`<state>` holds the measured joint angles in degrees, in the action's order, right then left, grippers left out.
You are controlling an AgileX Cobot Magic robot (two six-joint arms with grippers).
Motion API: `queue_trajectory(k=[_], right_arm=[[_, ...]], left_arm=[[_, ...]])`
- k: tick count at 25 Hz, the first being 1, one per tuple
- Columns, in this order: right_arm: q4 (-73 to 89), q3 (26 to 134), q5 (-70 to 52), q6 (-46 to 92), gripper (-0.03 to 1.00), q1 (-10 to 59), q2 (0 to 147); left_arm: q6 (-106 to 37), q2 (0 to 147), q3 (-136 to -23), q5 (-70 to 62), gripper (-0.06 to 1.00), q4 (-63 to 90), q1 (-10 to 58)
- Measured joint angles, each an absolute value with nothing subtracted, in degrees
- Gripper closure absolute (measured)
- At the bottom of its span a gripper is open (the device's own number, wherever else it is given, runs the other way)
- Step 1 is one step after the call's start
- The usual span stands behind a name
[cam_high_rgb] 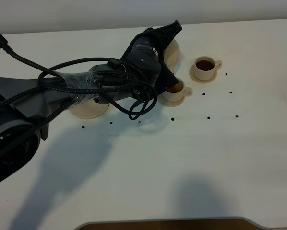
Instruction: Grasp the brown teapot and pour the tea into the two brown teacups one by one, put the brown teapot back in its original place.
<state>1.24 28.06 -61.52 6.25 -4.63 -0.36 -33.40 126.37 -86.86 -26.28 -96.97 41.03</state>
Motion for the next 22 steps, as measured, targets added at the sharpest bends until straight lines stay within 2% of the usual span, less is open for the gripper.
queue_trajectory(k=[22], right_arm=[[1.24,28.06,-61.52,6.25,0.57,-4.63,-0.36]], left_arm=[[-33.4,126.37,-86.86,-24.77,0.82,-100.63,41.03]])
